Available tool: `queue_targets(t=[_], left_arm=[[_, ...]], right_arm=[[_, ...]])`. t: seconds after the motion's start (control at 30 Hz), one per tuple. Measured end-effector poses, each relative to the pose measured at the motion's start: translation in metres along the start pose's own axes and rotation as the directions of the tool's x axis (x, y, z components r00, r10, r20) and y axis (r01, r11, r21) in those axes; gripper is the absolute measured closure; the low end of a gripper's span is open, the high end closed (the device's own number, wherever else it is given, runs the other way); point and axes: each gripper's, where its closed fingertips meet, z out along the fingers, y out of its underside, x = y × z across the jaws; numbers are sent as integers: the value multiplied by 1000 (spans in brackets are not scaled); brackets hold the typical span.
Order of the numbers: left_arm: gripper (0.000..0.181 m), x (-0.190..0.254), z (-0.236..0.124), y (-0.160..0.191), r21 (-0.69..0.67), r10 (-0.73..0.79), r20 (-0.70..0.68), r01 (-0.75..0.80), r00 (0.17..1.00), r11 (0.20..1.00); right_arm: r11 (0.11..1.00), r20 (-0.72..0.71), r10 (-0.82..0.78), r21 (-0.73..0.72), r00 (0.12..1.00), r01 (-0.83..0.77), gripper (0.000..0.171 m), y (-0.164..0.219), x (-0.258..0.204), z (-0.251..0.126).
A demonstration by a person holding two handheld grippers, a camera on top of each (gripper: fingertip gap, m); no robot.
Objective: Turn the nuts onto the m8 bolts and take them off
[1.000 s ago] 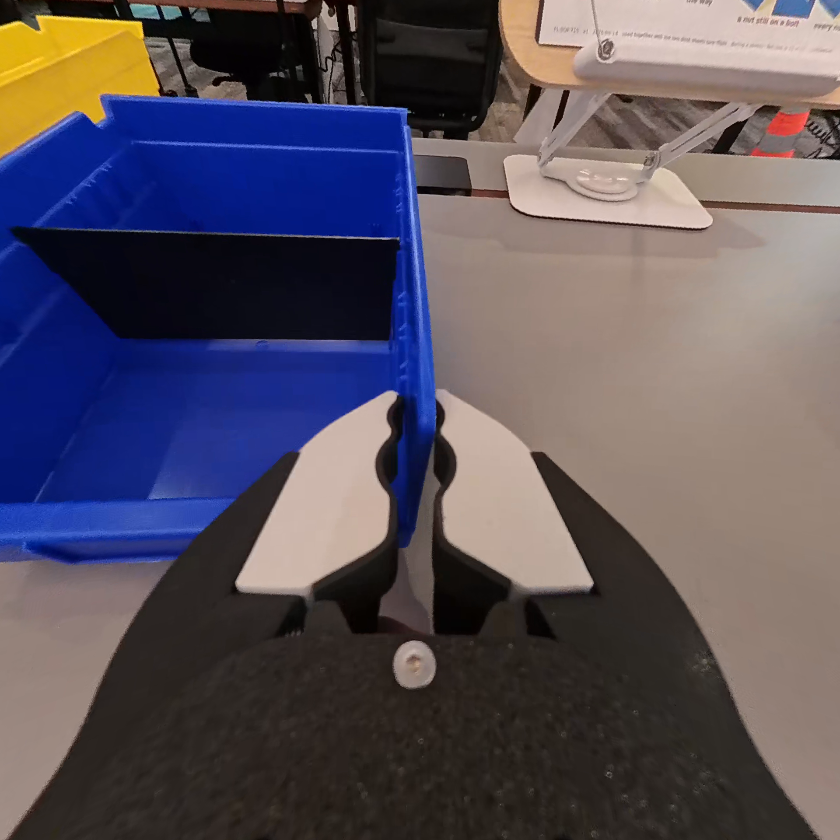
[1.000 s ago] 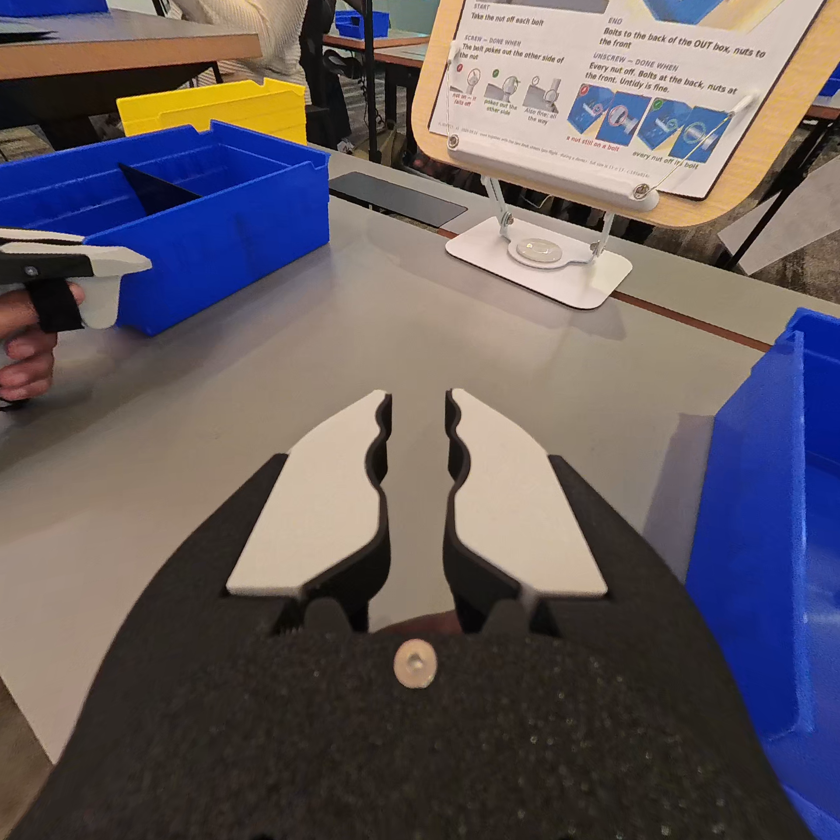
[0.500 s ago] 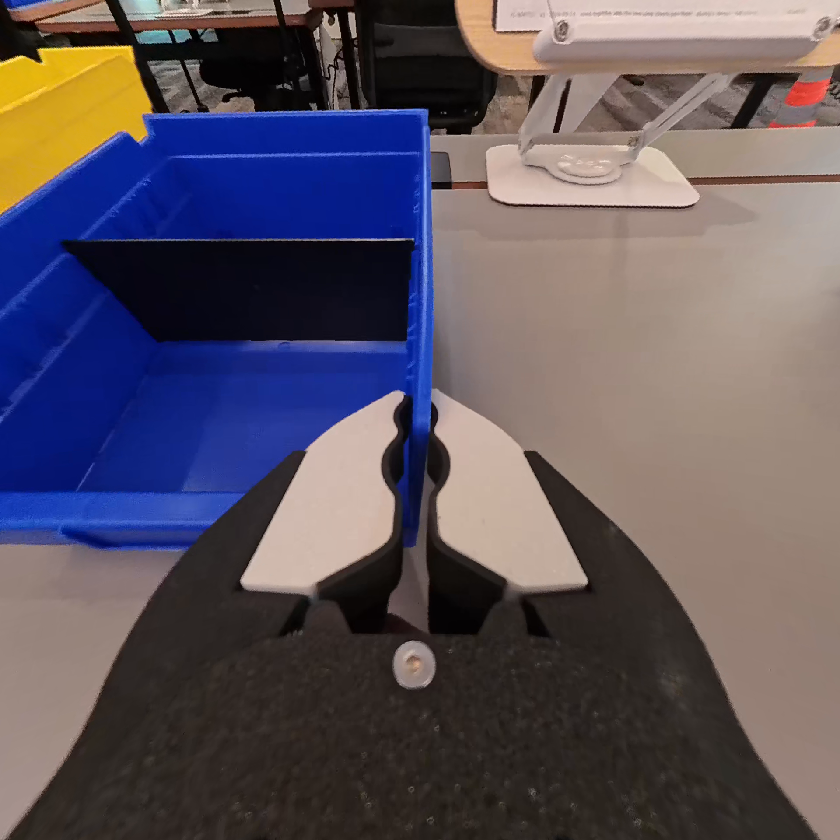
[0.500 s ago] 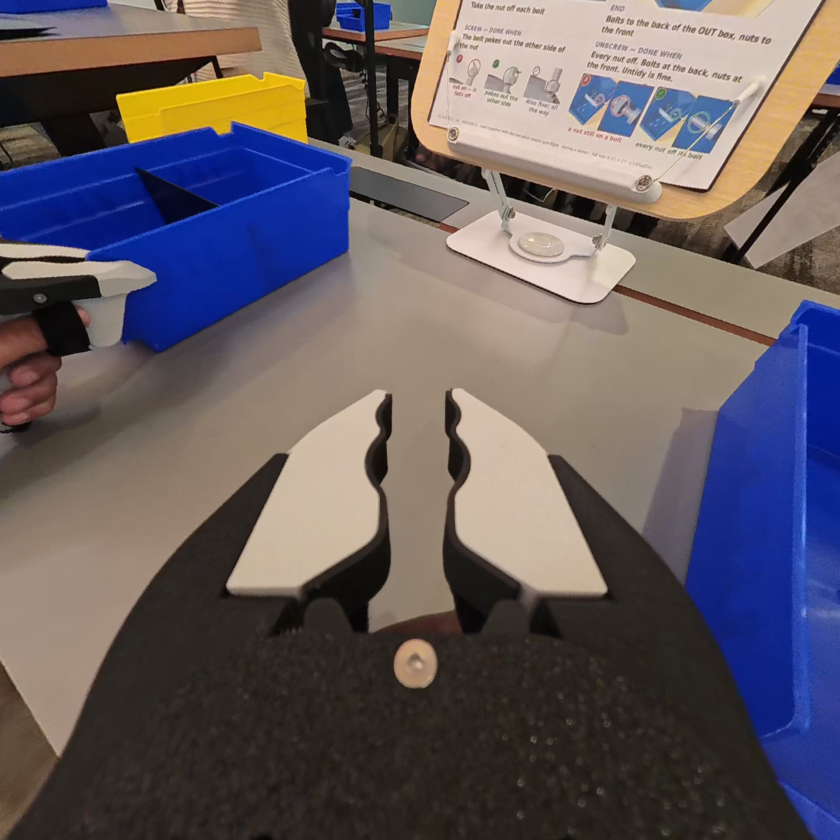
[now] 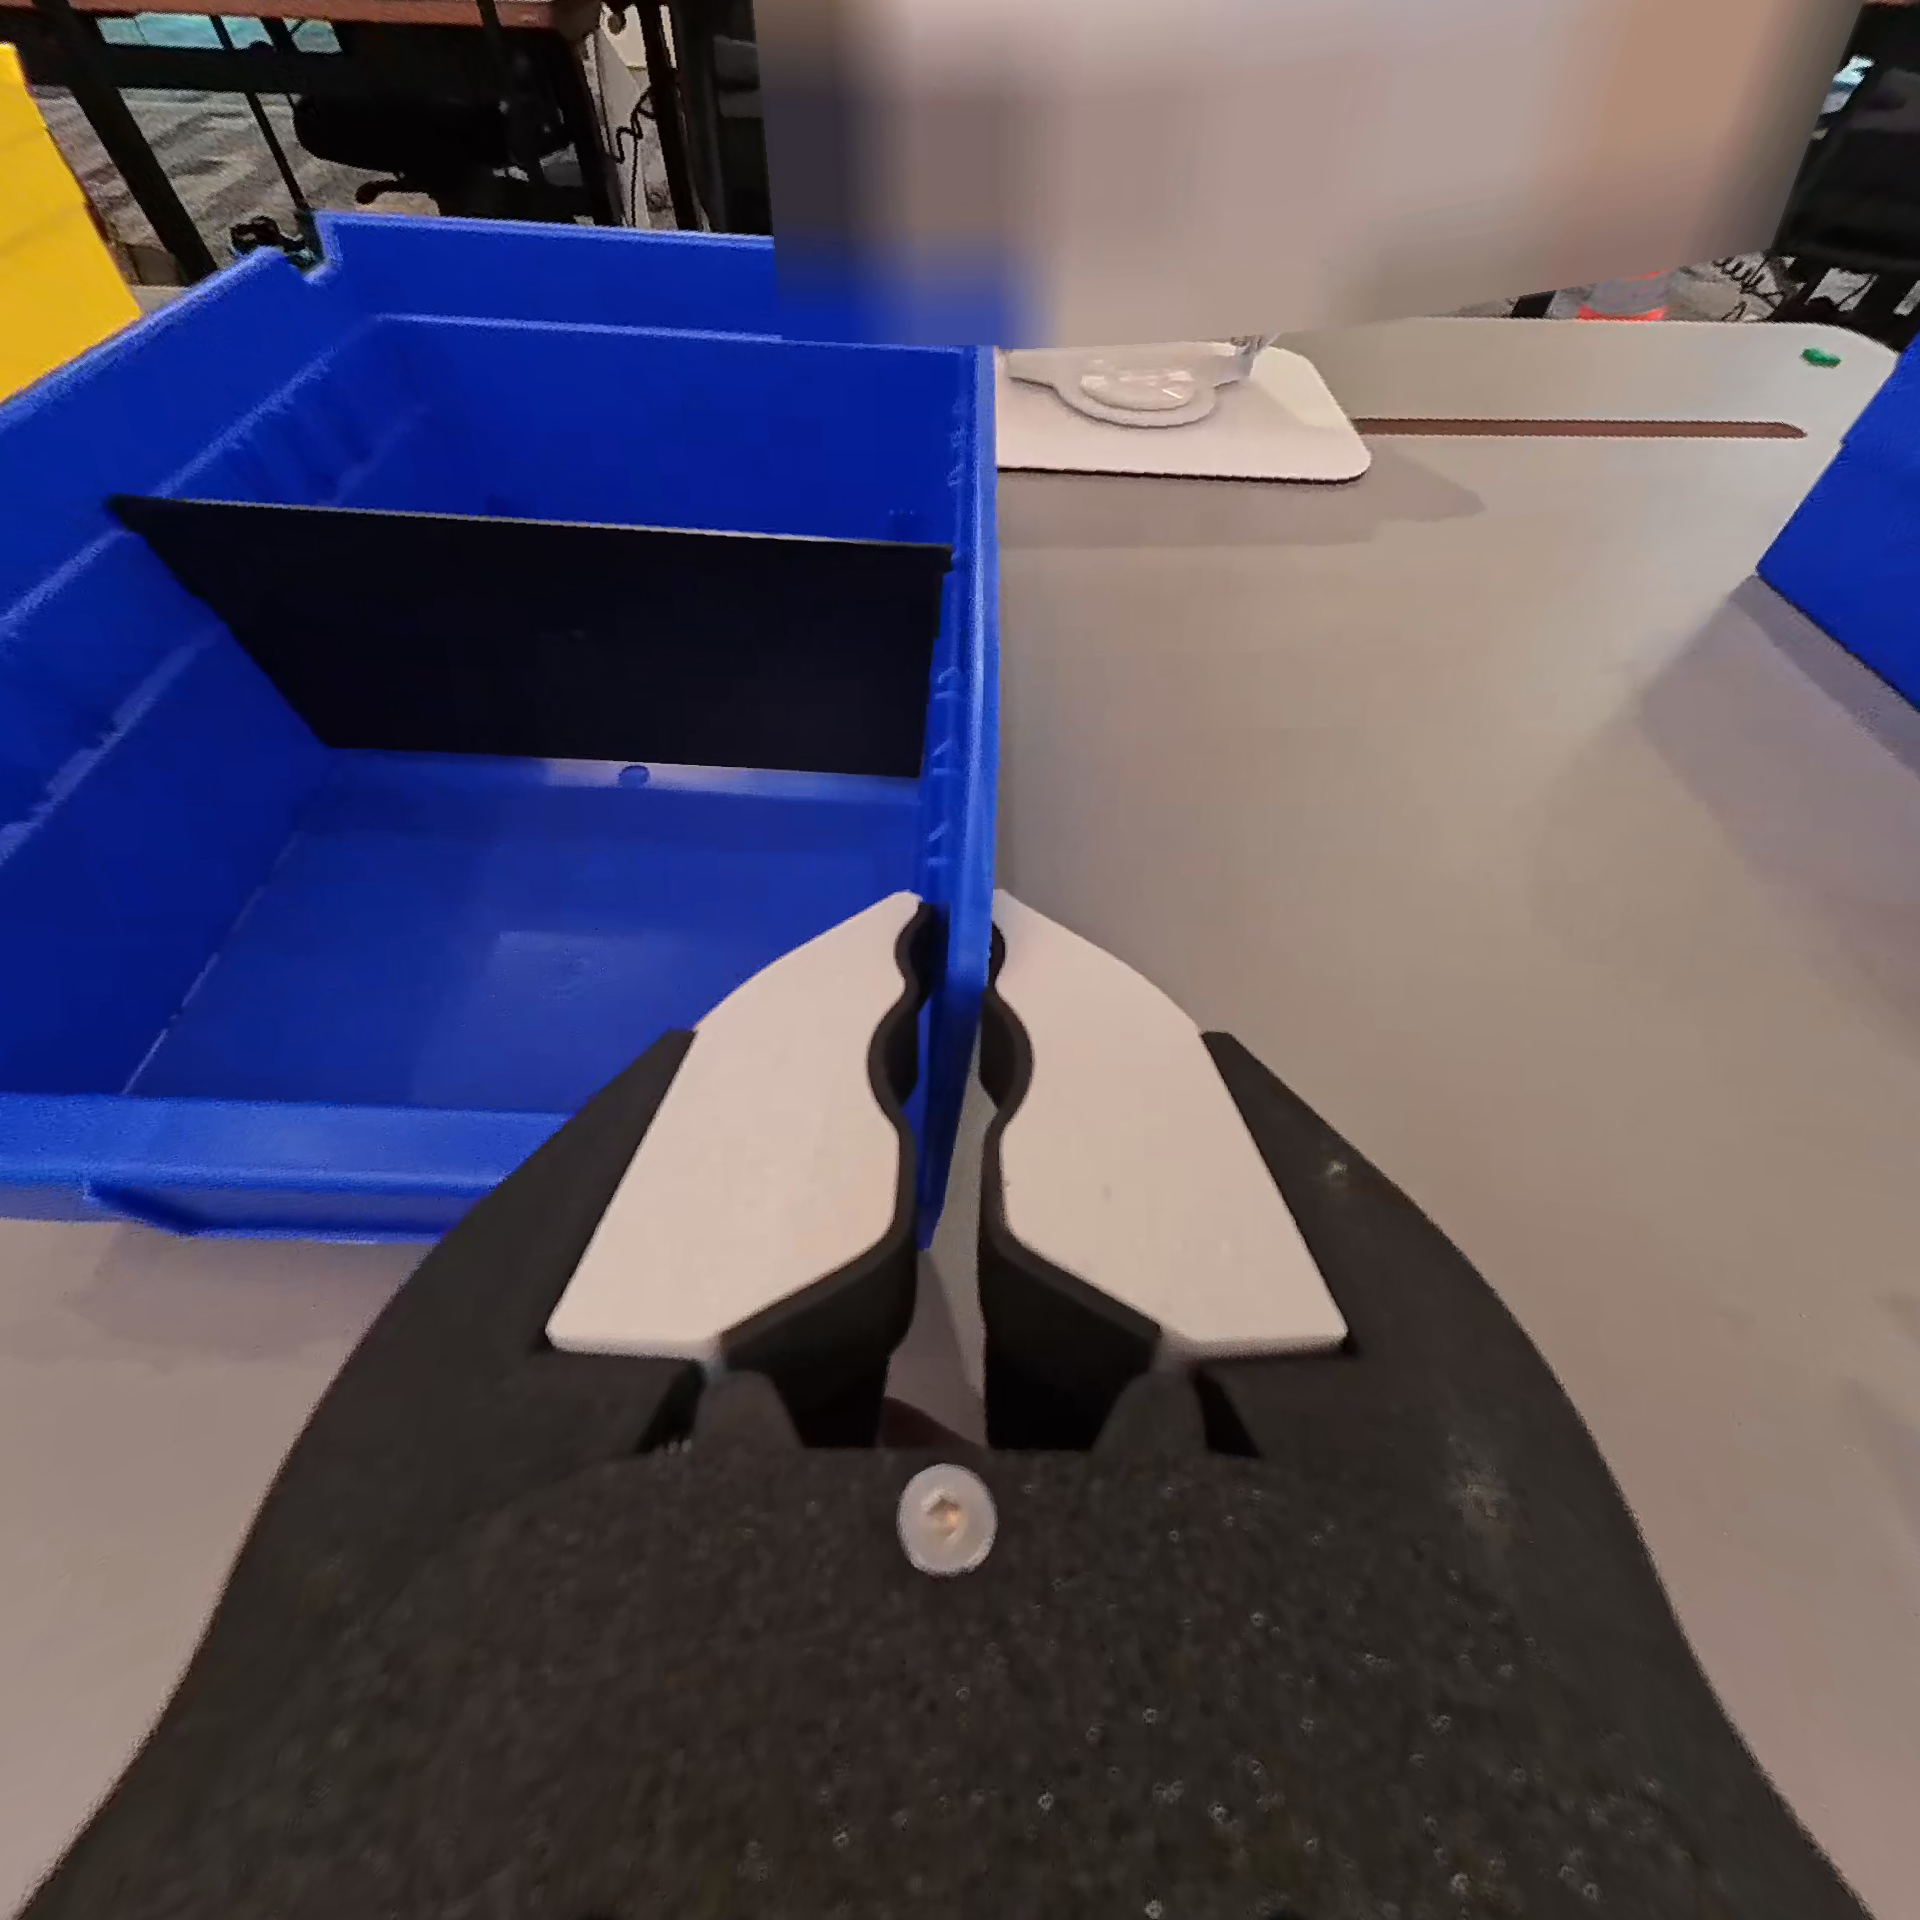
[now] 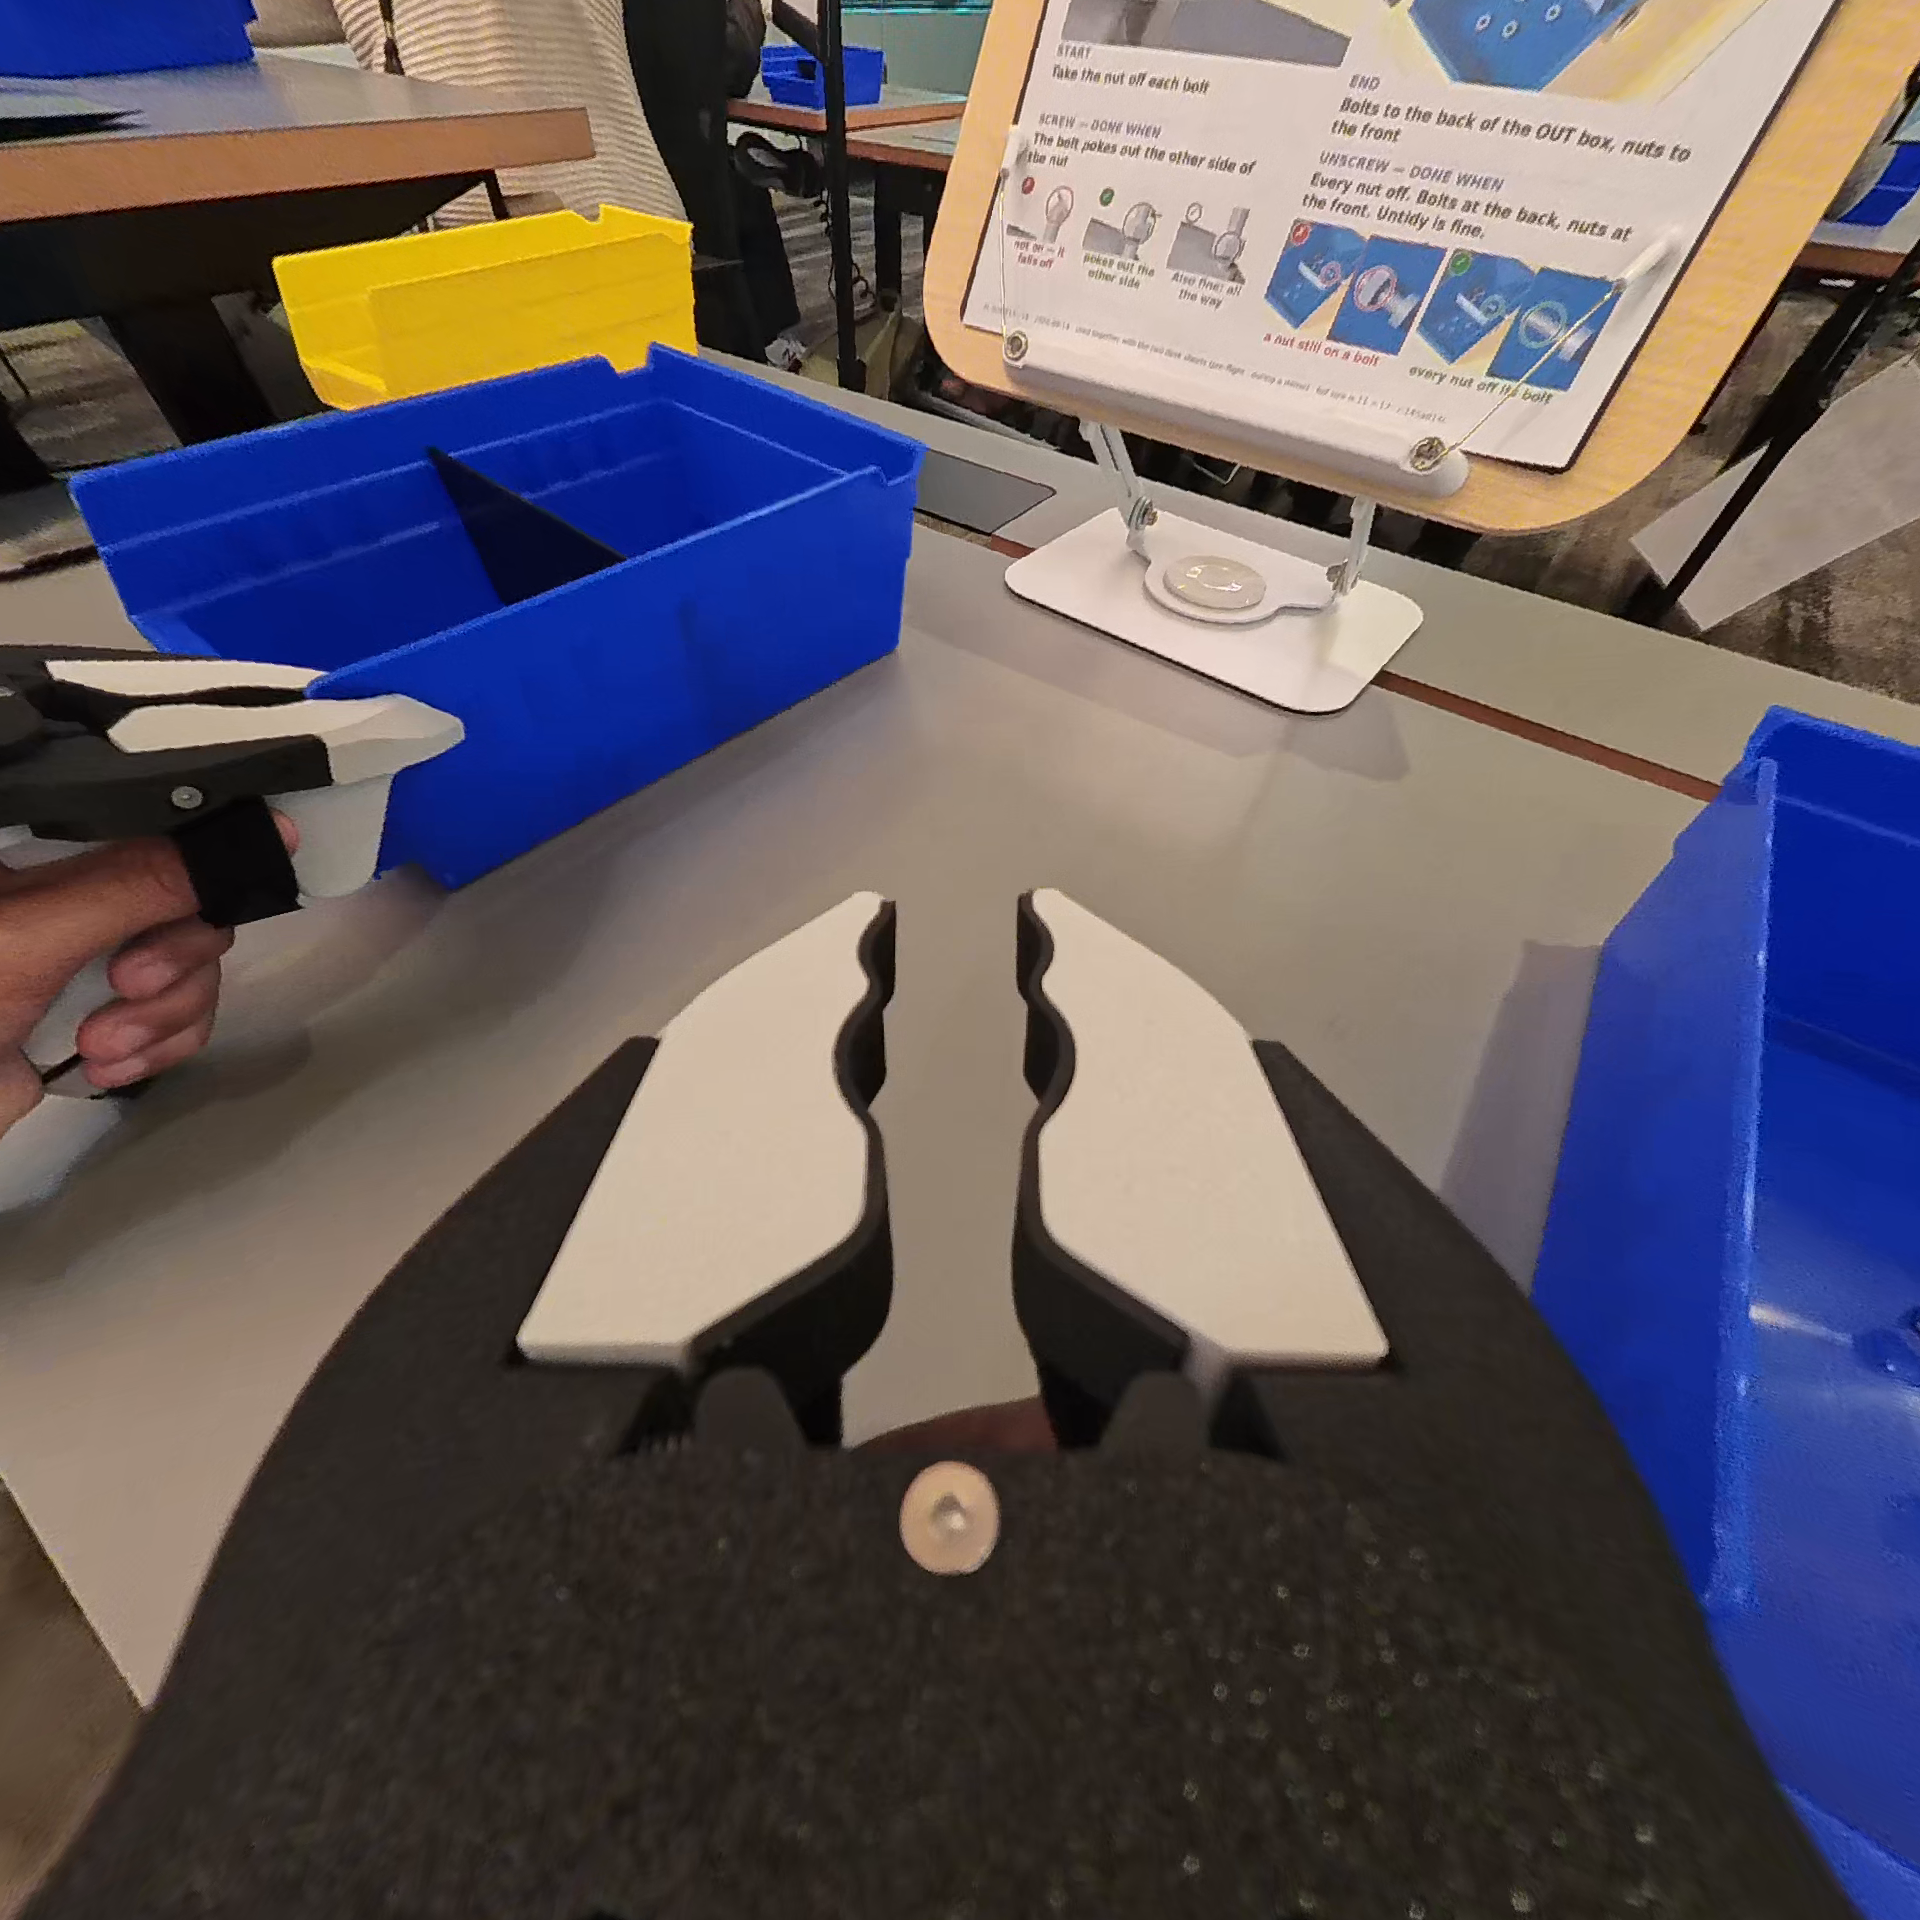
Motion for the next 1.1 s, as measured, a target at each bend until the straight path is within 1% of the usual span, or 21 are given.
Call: queue_targets(t=[0.1,0.27,0.4,0.5,0.6,0.7,0.77,0.83,0.93,1.03,1.1], left_arm=[[176,9,-2,1,8,-8,0,8,1000,1000],[170,33,-3,1,18,-44,-67,45,997,999],[150,53,-4,6,3,-34,-155,35,987,999],[141,49,-17,1,20,-26,-180,30,983,999],[140,29,-44,-17,97,19,-166,-3,986,995],[140,-19,-66,-39,179,100,-34,-92,994,980],[140,-59,-71,-47,177,114,49,-121,992,977],[137,-98,-67,-48,151,111,95,-125,989,981],[130,-144,-53,-38,77,92,136,-103,986,992],[127,-163,-39,-29,41,105,134,-111,985,993],[125,-164,-29,-20,3,97,112,-98,989,995]], right_arm=[[1000,1,-1,-1,1000,1,149,0,0,0],[1000,8,1,-6,1000,-1,149,1,-1,1],[1000,14,-3,-12,1000,3,149,3,-3,2],[1000,10,-7,-12,1000,7,149,2,-1,1],[1000,4,0,-8,1000,0,149,2,2,0],[1000,7,11,-11,1000,-11,149,4,3,0],[1000,8,7,-14,1000,-7,149,5,2,1],[1000,12,4,-17,1000,-4,149,5,0,3],[1000,17,-5,-25,1000,5,149,7,-3,6],[999,14,-13,-32,1000,13,149,8,-5,7],[999,12,-11,-35,1000,11,149,9,-4,7]])
